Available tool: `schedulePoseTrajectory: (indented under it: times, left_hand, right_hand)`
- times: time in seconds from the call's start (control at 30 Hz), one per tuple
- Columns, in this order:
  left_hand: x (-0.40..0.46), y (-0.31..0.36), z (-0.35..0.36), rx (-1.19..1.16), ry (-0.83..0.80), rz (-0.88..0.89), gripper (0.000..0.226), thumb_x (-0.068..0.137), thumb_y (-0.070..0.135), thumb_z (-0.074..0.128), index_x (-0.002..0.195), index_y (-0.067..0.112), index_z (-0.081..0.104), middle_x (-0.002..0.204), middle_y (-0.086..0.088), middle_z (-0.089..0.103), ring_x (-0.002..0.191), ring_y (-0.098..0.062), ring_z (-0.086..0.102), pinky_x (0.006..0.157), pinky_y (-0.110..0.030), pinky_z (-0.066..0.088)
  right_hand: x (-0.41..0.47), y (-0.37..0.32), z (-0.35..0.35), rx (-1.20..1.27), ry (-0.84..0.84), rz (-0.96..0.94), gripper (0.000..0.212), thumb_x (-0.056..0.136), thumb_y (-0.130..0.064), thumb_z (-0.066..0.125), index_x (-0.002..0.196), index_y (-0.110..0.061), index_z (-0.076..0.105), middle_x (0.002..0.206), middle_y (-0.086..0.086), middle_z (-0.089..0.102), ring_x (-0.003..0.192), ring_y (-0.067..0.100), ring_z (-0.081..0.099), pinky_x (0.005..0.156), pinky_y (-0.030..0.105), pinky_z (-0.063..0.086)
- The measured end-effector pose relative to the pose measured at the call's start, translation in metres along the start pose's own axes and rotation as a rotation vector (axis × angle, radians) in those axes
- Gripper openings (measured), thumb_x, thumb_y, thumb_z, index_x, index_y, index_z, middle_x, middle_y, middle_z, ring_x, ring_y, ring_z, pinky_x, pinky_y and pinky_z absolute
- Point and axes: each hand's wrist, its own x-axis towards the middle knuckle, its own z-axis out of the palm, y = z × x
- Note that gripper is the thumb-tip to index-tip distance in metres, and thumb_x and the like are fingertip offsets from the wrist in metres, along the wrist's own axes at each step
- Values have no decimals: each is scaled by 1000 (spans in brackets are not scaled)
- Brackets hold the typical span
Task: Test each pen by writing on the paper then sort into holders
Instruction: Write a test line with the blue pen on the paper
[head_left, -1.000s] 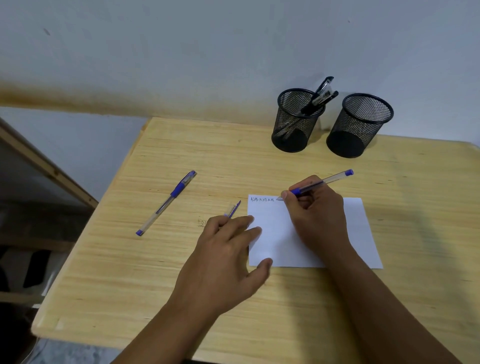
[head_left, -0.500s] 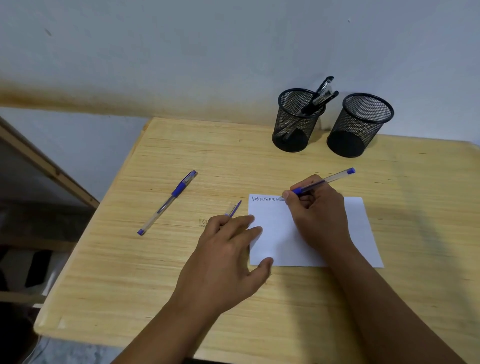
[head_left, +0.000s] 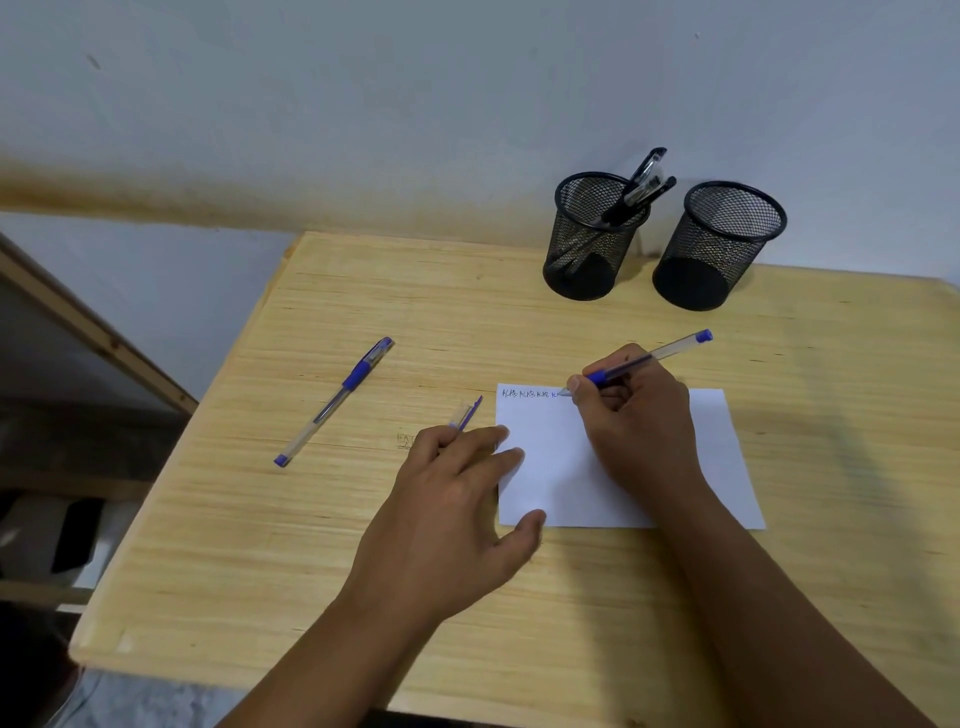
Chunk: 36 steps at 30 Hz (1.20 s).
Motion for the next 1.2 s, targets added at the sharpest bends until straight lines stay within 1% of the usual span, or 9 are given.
schedulePoseTrajectory:
  times: [0.2,0.37,0.53,0.63,0.73,0.93,1.1,1.2]
  left_hand:
    - [0,0,0,-2,-4,-2,54,77,58,64,120,26,68,133,15,59,120,-12,41,94,-18,34]
    - [0,0,0,-2,-10,0,54,77,58,64,121,25,68,133,14,59,119,-13,42,94,-19,34]
    - [0,0,0,0,-2,7,54,77,57,65,120,25,69,133,13,59,118,-13,42,95,-20,35]
    - [0,0,0,4,-3,1,54,77,57,65,120,25,69,133,14,59,118,-13,42,95,-19,34]
    - [0,0,0,-11,-7,-3,54,77,57,65,121,25,68,133,14,59,119,-13,41,94,-20,36]
    - [0,0,0,-16,-8,-7,55,77,57,65,122,26,68,134,15,58,121,-12,40,94,-20,37]
    - [0,0,1,-12,-5,-6,55,77,57,64,122,26,68,133,14,59,121,-12,41,93,-20,36]
    - [0,0,1,-14,-5,-5,55,77,57,64,122,26,68,133,15,59,121,-12,40,94,-19,35]
  right_hand:
    - [1,-2,-1,8,6,-8,10,90,-22,69,91,-14,64,72,-6,66,66,5,62,62,14,44]
    - [0,-1,0,-26,-11,-12,9,90,-22,68,92,-14,64,66,-14,60,63,4,59,60,11,40]
    - [1,-1,0,-5,-3,-10,11,90,-23,69,93,-13,64,70,-6,65,64,5,60,60,14,42]
    - [0,-1,0,2,14,-17,11,90,-21,69,92,-12,63,65,-9,60,60,5,58,59,15,41]
    - [-1,-1,0,-18,-4,-27,10,90,-20,69,92,-12,63,62,-13,57,58,4,56,59,14,40]
    - [0,-2,-1,-11,13,-27,12,90,-21,69,92,-11,63,62,-12,57,58,4,56,58,14,39]
    - [-2,-2,-2,-8,10,-42,10,90,-19,69,91,-12,62,61,-13,57,56,4,55,57,12,38]
    - [-2,-2,-2,-10,4,-44,9,90,-19,69,92,-13,63,62,-13,58,57,4,56,55,7,38]
